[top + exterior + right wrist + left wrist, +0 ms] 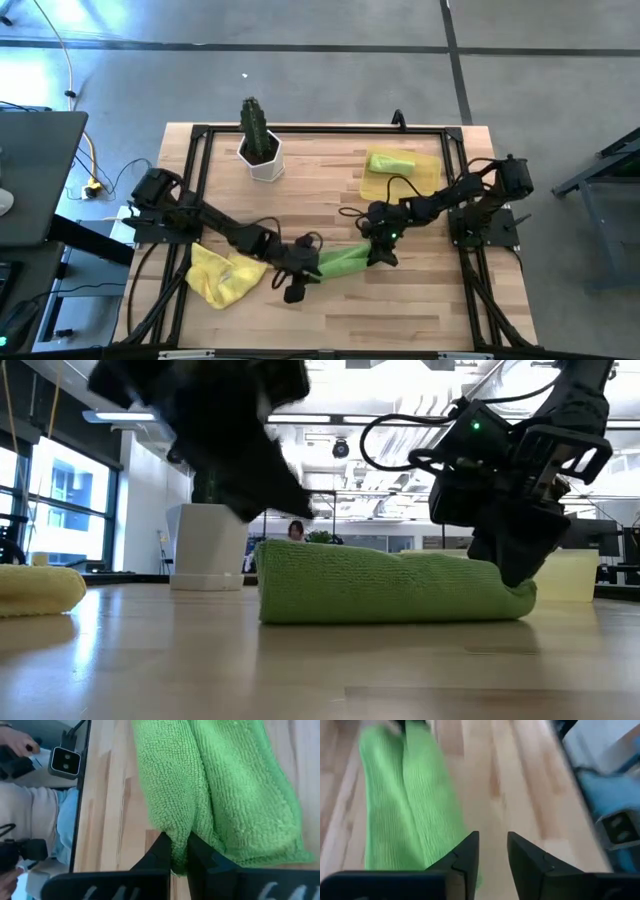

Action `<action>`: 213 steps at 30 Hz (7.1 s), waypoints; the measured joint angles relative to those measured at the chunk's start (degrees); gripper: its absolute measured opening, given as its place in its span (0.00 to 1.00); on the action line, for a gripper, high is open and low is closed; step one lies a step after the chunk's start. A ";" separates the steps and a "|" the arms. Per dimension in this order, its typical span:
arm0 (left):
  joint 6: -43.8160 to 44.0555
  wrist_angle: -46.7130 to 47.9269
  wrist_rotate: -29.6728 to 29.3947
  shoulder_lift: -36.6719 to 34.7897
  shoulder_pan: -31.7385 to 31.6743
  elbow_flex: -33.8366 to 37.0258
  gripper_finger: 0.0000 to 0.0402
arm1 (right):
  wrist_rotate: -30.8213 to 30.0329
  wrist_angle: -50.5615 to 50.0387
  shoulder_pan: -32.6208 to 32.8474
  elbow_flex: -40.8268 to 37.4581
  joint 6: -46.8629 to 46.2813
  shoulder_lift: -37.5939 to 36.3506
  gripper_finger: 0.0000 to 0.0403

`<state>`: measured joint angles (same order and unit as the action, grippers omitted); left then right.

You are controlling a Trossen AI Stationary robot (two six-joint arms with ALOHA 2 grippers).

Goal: Roll microfiber towels into tight, uniform cylinder then place into a basket
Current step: Roll the green microfiber cloth

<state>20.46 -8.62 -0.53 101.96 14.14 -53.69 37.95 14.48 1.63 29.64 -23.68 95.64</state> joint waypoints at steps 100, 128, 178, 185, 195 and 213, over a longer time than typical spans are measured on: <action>9.07 1.54 2.23 3.07 -1.92 0.17 0.43 | -15.15 0.97 12.25 -0.18 4.78 -0.77 0.01; -23.92 -11.35 -26.21 8.30 8.93 -0.07 0.43 | -6.86 -0.65 5.88 -0.06 -10.78 -0.66 0.01; 21.64 -7.96 -0.35 13.69 -2.94 -0.42 0.43 | -43.35 -9.35 25.89 -0.17 29.20 -19.39 0.30; 22.89 -8.48 -0.96 13.69 -2.94 -0.40 0.43 | -43.98 -9.58 29.56 -0.13 26.66 -14.37 0.30; 22.94 -9.27 -1.41 13.76 -2.87 -0.29 0.43 | -52.72 -9.20 29.54 -0.06 28.20 -10.26 0.30; 22.94 -9.42 -1.52 13.76 -2.87 -0.25 0.43 | -55.82 -10.02 29.26 0.01 26.69 -11.83 0.30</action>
<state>43.40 -18.04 -2.05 115.72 11.27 -53.93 -17.86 4.46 30.89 29.65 3.01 83.81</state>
